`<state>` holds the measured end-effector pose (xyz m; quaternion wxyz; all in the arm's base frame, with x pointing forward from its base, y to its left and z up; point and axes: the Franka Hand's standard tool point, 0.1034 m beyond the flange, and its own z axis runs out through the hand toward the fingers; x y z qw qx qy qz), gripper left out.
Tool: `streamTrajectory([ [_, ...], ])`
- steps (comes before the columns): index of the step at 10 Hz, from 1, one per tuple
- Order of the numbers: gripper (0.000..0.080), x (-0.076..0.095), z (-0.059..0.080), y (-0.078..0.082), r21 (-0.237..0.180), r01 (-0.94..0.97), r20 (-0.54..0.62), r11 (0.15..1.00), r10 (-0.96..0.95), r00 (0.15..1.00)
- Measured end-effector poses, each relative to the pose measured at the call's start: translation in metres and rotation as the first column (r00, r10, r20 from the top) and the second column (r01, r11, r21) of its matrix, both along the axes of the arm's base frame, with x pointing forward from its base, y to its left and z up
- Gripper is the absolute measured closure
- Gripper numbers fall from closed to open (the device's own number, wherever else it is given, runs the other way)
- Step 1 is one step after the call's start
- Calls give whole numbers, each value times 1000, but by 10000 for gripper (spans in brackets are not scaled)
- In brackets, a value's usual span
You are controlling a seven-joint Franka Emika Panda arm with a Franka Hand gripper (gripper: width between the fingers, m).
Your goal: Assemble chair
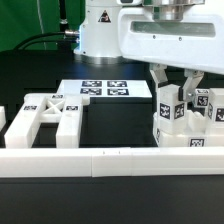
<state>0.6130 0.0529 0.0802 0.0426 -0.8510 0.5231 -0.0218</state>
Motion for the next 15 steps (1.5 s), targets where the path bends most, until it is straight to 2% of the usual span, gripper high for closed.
streamTrajectory([
  [2, 514, 1, 0, 0, 12, 122, -11, 993, -121, 993],
  [3, 444, 1, 0, 0, 11, 106, -10, 994, -106, 994],
  [4, 444, 1, 0, 0, 8, 62, -7, 998, -62, 998],
  [5, 242, 1, 0, 0, 5, 29, -5, 1000, -29, 1000],
  [6, 242, 1, 0, 1, -2, -49, 0, 999, 49, 999],
  [7, 164, 1, 0, 2, -10, -148, 6, 989, 148, 989],
  [9, 153, 2, 1, 3, -28, -334, 14, 942, 334, 942],
  [11, 151, 2, 1, 2, -49, -518, 16, 854, 520, 854],
  [15, 151, 2, 0, 1, -80, -752, 7, 655, 754, 656],
])
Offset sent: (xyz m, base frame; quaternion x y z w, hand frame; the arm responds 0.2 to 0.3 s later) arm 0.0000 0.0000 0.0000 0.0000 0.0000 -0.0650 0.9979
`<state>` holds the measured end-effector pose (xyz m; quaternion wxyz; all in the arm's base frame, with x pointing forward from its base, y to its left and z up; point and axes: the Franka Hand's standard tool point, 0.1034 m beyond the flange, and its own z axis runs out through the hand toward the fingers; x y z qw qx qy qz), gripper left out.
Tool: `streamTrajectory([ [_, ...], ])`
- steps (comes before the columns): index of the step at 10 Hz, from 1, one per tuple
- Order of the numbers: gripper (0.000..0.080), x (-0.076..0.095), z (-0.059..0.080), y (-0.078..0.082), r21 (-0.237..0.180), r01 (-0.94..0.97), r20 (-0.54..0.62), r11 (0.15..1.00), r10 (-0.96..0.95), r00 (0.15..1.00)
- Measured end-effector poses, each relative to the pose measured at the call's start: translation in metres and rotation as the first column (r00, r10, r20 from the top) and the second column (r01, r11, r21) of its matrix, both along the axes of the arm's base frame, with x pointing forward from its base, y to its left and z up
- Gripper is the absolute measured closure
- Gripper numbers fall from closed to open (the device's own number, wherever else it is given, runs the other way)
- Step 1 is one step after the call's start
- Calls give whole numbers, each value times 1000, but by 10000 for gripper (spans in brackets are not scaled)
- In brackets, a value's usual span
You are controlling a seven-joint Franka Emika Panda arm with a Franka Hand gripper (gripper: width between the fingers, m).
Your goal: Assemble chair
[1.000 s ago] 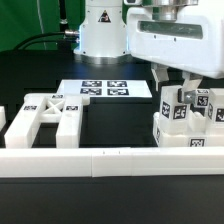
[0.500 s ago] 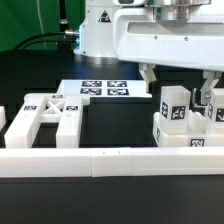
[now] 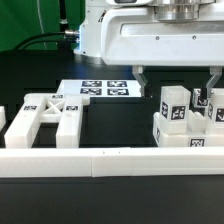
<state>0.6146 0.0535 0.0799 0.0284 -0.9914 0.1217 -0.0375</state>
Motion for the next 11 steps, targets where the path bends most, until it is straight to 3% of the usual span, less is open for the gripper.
streamTrajectory([
  [4, 151, 0, 0, -3, -44, -305, 3, 951, 305, 952],
  [7, 173, 0, 0, -3, -52, -327, 0, 944, 327, 945],
  [8, 363, 0, 0, -3, -52, -324, 0, 945, 324, 946],
  [9, 363, 0, 0, -3, -51, -309, 0, 950, 309, 951],
  [10, 513, 0, 0, -3, -50, -297, 0, 954, 297, 955],
  [11, 512, 0, -1, -3, -46, -257, 0, 965, 258, 966],
])
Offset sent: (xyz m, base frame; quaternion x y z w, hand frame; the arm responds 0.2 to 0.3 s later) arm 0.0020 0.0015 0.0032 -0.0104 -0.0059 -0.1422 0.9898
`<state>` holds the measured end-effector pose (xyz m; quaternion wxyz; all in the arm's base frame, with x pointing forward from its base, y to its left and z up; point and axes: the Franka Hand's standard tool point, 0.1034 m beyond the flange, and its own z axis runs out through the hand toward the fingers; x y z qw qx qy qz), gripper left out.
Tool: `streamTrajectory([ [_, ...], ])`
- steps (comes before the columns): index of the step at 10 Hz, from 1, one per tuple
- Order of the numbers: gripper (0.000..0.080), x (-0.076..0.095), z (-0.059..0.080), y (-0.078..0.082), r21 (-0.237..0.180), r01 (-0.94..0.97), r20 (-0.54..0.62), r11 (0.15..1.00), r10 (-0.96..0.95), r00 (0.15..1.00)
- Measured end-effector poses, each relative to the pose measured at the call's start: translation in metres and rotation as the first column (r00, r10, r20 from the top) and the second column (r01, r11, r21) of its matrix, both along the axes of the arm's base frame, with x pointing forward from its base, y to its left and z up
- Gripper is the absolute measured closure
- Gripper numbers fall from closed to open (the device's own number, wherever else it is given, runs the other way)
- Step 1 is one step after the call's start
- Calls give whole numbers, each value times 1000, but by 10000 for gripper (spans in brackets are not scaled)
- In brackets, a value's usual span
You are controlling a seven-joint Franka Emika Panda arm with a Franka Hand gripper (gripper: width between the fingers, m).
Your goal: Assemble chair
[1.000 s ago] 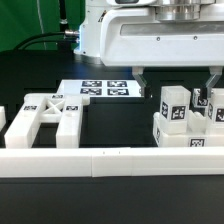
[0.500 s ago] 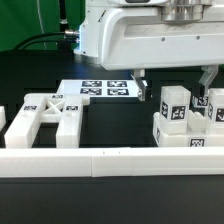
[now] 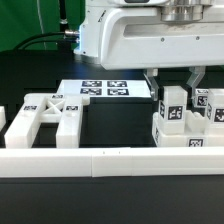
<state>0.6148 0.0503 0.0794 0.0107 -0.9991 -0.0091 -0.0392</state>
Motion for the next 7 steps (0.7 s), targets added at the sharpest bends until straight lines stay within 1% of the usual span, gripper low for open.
streamTrajectory([
  [2, 512, 0, 0, 3, 21, 225, -8, 974, -225, 974],
  [3, 512, 0, 0, 3, 33, 354, -15, 935, -354, 935],
  [5, 512, -1, -1, 3, 46, 521, -24, 852, -521, 853],
  [7, 512, 1, -1, 2, 80, 710, -28, 700, -710, 704],
])
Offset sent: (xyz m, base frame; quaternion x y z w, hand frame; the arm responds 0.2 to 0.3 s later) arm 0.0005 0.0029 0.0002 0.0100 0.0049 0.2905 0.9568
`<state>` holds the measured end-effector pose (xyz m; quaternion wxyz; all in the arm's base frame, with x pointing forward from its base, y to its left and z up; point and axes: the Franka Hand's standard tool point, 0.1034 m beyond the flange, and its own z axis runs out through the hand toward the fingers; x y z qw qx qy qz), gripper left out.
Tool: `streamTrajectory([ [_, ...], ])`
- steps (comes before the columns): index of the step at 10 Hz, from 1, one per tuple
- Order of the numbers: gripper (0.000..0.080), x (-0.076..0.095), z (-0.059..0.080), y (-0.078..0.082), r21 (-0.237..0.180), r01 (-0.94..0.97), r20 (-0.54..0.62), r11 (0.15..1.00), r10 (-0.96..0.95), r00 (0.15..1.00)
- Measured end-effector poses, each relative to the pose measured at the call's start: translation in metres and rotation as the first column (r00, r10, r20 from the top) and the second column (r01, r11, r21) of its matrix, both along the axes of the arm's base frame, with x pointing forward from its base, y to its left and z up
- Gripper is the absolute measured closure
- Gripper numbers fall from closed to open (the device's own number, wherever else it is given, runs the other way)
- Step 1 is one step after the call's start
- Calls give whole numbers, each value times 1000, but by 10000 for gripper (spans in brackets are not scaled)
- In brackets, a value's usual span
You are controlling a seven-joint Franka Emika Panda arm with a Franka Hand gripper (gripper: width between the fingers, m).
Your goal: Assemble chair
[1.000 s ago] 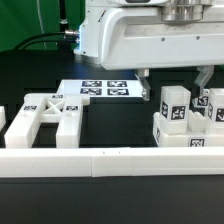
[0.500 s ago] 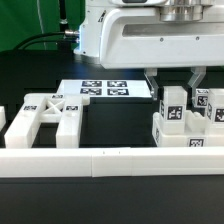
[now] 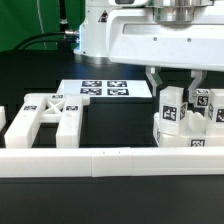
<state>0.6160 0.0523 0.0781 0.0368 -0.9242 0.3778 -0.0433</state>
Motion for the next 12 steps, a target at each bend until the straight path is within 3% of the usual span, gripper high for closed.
streamTrajectory([
  [5, 512, 1, -1, 0, 52, 466, -31, 883, -465, 885],
  [8, 512, 1, -1, 0, 60, 497, -36, 866, -496, 868],
  [9, 313, 1, -1, 0, 57, 464, -32, 884, -463, 886],
  [10, 204, 1, -1, -1, 51, 392, -23, 919, -391, 920],
  [12, 159, 1, 0, -1, 32, 193, -6, 981, -192, 981],
])
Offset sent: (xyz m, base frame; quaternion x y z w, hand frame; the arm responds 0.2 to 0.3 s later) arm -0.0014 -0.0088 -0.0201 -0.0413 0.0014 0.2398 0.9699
